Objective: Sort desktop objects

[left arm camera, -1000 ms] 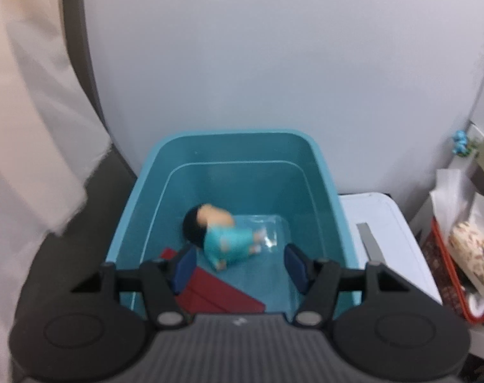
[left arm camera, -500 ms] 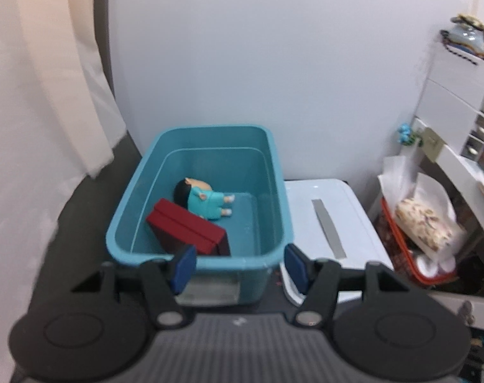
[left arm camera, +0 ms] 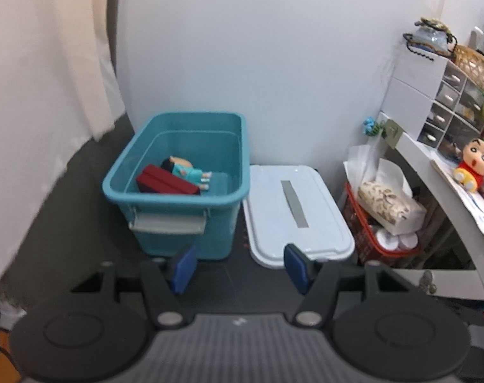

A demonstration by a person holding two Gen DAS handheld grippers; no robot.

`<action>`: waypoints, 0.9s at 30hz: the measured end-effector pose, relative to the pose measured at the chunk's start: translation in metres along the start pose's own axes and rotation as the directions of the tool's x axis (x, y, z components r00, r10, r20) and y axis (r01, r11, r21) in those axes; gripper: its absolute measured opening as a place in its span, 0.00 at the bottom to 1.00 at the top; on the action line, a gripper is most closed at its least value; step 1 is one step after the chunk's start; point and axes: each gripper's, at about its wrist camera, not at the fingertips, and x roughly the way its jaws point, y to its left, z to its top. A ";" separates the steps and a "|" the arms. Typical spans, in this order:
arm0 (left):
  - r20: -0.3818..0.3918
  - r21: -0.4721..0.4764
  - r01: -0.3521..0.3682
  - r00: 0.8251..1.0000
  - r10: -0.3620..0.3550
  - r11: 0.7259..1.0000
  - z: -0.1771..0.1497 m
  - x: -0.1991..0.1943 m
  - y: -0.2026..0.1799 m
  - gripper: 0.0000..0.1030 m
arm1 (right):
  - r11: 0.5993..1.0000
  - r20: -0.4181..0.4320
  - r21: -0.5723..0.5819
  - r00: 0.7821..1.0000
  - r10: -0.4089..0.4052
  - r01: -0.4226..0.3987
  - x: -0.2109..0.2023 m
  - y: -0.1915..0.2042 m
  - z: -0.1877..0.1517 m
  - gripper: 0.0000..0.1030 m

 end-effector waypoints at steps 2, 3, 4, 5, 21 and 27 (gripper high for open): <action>0.007 0.005 0.002 1.000 -0.002 1.000 -0.009 -0.006 -0.005 0.62 | 1.000 0.021 -0.007 1.000 -0.012 0.012 -0.006 0.001 -0.001 0.85; 0.010 0.013 0.002 1.000 -0.002 1.000 -0.014 -0.009 -0.008 0.62 | 1.000 0.031 -0.012 0.999 -0.017 0.017 -0.010 0.002 -0.001 0.86; 0.014 0.018 0.002 1.000 -0.002 1.000 -0.018 -0.012 -0.011 0.62 | 1.000 0.041 -0.015 0.999 -0.020 0.020 -0.012 0.002 -0.001 0.86; 0.017 0.018 0.004 1.000 -0.004 1.000 -0.022 -0.014 -0.013 0.62 | 1.000 0.046 -0.015 0.999 -0.019 0.020 -0.015 0.002 -0.002 0.86; 0.068 -0.023 -0.002 0.998 0.003 1.000 -0.071 -0.046 -0.024 0.62 | 0.999 0.062 0.032 0.998 -0.033 0.031 -0.050 0.007 -0.022 0.95; 0.083 -0.010 0.002 0.997 -0.001 1.000 -0.085 -0.062 -0.026 0.62 | 0.997 0.056 0.070 0.997 -0.045 0.041 -0.059 0.007 -0.027 0.98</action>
